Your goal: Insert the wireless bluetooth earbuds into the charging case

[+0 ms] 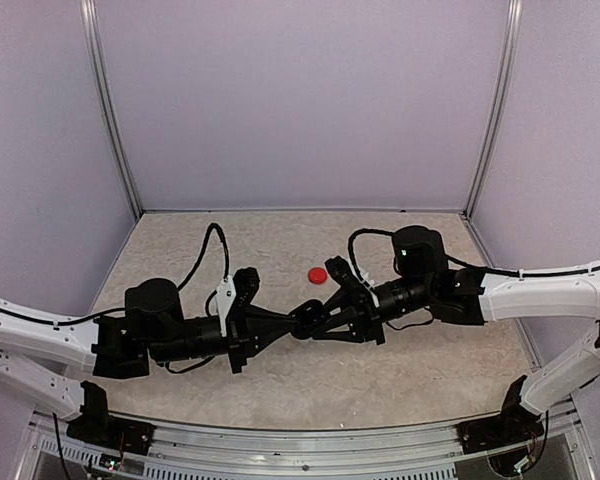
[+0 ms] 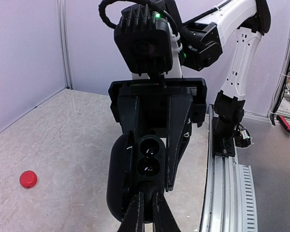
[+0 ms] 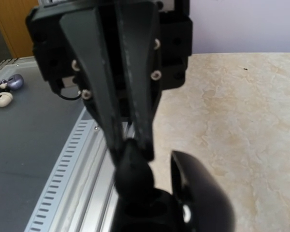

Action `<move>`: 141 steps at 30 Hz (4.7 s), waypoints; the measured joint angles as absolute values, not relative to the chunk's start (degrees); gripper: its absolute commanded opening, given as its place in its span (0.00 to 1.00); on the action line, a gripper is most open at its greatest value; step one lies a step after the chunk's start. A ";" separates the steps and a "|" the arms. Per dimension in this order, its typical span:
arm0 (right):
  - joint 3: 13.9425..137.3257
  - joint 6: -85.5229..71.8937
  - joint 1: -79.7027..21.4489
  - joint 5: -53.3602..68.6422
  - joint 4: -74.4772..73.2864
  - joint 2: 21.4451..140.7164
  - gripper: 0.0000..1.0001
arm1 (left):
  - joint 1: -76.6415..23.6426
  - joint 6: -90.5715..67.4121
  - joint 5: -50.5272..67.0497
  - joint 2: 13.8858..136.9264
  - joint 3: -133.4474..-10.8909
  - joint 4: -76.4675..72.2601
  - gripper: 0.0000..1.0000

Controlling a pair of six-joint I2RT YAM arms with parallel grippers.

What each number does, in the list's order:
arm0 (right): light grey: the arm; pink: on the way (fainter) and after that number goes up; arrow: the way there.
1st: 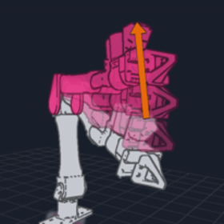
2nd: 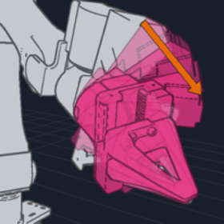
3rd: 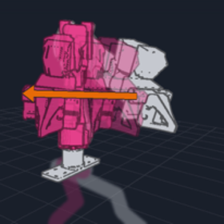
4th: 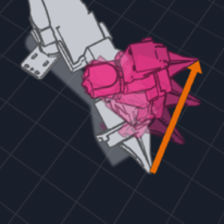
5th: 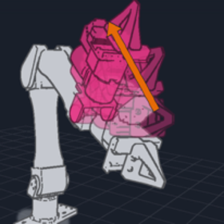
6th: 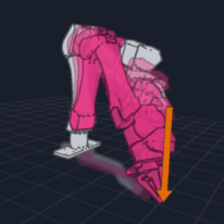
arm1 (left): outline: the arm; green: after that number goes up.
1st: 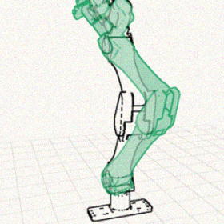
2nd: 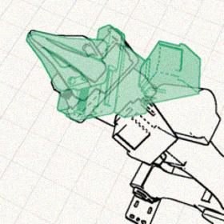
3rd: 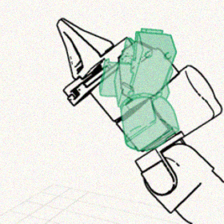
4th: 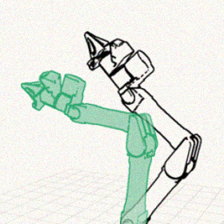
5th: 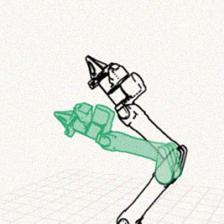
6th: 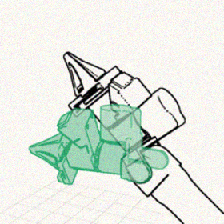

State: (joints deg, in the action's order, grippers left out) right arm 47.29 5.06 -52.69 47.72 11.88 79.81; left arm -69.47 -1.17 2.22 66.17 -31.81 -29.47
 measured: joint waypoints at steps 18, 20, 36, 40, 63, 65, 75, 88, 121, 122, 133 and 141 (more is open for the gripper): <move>47.35 5.08 -52.77 47.53 11.64 79.81 0.00 | -69.47 -1.04 1.52 68.84 -32.42 -29.87 0.07; 47.35 5.08 -52.77 47.55 11.64 79.81 0.00 | -69.47 -0.99 1.61 69.19 -32.45 -30.09 0.13; 47.33 5.13 -52.77 47.48 11.44 79.81 0.00 | -69.58 0.89 1.69 64.69 -32.95 -26.92 0.29; 47.33 5.08 -52.77 47.18 11.44 79.81 0.00 | -69.45 0.93 0.51 61.08 -32.64 -26.85 0.32; 45.87 -1.56 -51.68 46.37 13.52 76.47 0.00 | -50.52 -22.44 -11.44 73.45 -27.51 -18.44 0.31; 45.39 -1.63 -51.68 46.26 13.54 76.44 0.00 | -49.15 -23.79 -11.55 75.90 -27.73 -17.89 0.29; 43.05 -1.85 -51.68 45.63 13.58 75.96 0.00 | -48.84 -25.58 -9.23 85.82 -30.70 -17.45 0.21; 42.33 -1.85 -50.15 44.97 13.72 75.33 0.00 | -48.77 -25.61 -7.75 98.39 -38.26 -15.99 0.17; 41.60 -1.83 -48.86 46.09 14.63 75.29 0.00 | -44.64 -15.44 -4.95 105.25 -47.03 -20.21 0.56; 41.60 -1.83 -48.86 46.09 14.63 75.29 0.00 | -45.08 -15.40 -5.08 104.75 -47.00 -20.27 0.57; 41.60 -1.83 -48.84 46.11 14.61 75.29 0.00 | -48.53 -15.64 -8.75 106.26 -51.57 -19.51 0.59; 41.60 -1.83 -48.84 46.09 14.63 75.29 0.00 | -48.40 -16.49 -11.38 108.27 -53.63 -15.92 0.59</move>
State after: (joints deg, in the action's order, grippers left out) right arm 41.60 -1.83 -48.84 46.09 14.63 75.29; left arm -48.40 -16.49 -11.38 108.27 -53.63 -15.92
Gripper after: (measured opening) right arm 0.238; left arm 0.584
